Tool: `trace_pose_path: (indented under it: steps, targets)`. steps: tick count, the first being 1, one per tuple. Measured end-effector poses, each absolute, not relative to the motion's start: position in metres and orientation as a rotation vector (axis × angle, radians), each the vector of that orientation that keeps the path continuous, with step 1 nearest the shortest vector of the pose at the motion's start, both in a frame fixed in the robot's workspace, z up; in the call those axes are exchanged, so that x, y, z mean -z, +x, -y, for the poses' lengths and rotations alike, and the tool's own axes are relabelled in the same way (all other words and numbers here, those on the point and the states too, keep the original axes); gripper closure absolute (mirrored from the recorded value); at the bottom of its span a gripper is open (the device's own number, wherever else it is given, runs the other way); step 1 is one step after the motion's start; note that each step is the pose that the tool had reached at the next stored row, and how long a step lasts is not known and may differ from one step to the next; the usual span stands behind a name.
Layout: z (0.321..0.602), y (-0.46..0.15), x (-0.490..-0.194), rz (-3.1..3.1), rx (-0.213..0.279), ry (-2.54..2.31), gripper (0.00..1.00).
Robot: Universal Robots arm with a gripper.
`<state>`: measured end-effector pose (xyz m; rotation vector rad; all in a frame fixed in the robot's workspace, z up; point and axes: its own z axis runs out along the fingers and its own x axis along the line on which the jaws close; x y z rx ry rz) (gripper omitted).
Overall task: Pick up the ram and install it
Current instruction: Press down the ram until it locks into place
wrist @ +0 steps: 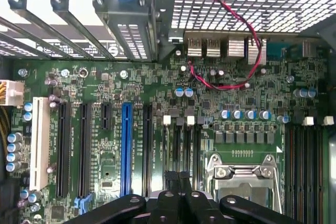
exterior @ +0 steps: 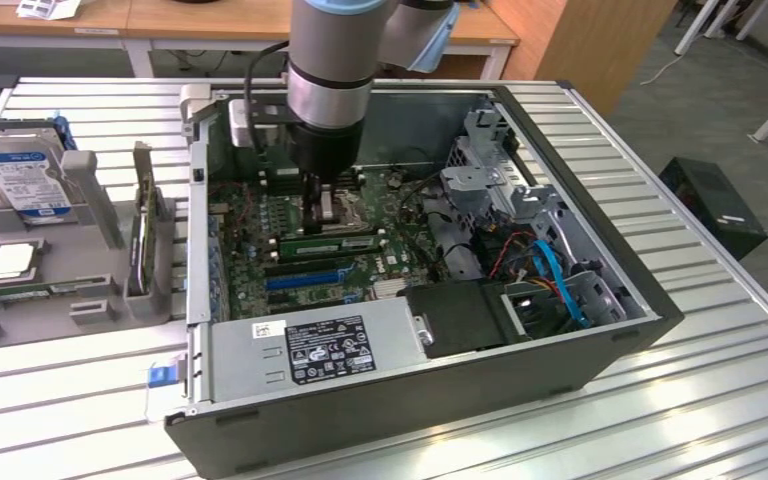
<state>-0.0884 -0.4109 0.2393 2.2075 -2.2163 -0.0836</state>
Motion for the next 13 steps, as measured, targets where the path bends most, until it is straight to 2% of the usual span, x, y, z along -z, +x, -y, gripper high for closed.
trace_pose_path:
  steps: [13]
  targets:
    - [0.4149, -0.0894, -0.2393, 2.216, 0.084, 2.208, 0.89]
